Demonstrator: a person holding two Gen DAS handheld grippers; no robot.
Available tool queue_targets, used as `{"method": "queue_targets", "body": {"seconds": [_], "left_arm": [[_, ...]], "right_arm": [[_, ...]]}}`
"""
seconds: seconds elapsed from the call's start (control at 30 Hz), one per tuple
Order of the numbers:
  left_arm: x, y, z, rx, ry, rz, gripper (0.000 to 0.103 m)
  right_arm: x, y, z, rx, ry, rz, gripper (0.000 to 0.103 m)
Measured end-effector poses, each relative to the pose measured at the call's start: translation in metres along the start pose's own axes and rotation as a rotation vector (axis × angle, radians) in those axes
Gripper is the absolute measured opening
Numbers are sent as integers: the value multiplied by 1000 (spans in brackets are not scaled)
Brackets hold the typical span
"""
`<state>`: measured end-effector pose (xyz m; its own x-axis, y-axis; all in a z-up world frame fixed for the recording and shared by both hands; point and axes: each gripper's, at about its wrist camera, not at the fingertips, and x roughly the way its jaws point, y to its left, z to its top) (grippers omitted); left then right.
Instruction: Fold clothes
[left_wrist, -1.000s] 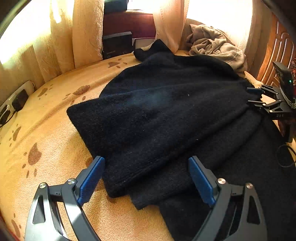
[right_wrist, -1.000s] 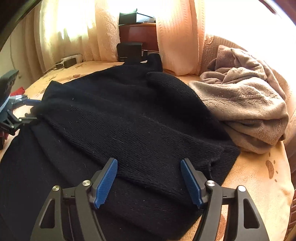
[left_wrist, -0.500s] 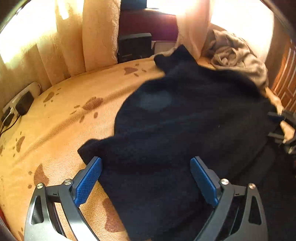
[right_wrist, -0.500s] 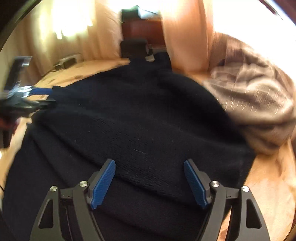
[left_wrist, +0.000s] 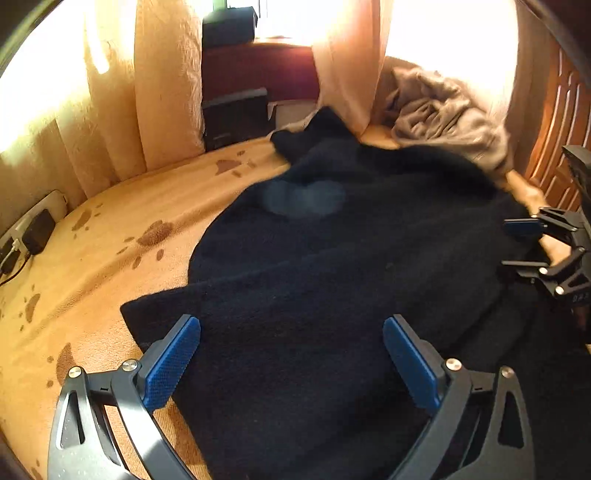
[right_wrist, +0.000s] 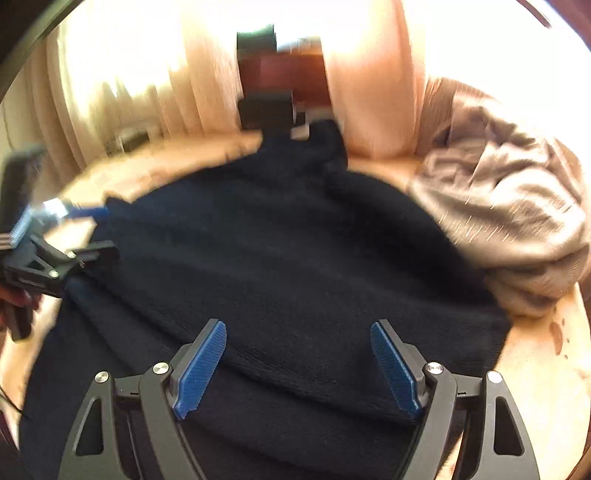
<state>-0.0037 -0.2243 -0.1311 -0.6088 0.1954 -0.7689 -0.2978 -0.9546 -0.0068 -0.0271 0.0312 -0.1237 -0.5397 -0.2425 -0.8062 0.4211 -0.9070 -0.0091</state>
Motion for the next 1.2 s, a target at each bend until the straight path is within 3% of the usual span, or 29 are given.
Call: {"method": "queue_targets", "body": {"seconds": [0.27, 0.47, 0.53, 0.67, 0.9, 1.1, 1.2], "left_arm": [[-7, 7, 2, 9, 33, -26, 103], [-17, -24, -19, 75, 63, -53, 103], [-20, -35, -26, 97, 72, -61, 103], [-21, -44, -32, 132, 54, -63, 103], [-27, -31, 7, -81, -17, -197, 103], [-30, -21, 38, -258, -75, -305, 103], [-13, -22, 39, -291, -78, -315, 103]], "right_arm": [[-5, -3, -6, -52, -31, 20, 92], [-47, -10, -28, 20, -84, 12, 92], [-36, -9, -38, 0, -32, 11, 92], [-30, 8, -50, -140, -43, -47, 102], [-36, 1, -38, -176, 7, 23, 102], [-60, -30, 23, -32, -107, 149, 102], [-55, -51, 63, 63, -155, 245, 102]]}}
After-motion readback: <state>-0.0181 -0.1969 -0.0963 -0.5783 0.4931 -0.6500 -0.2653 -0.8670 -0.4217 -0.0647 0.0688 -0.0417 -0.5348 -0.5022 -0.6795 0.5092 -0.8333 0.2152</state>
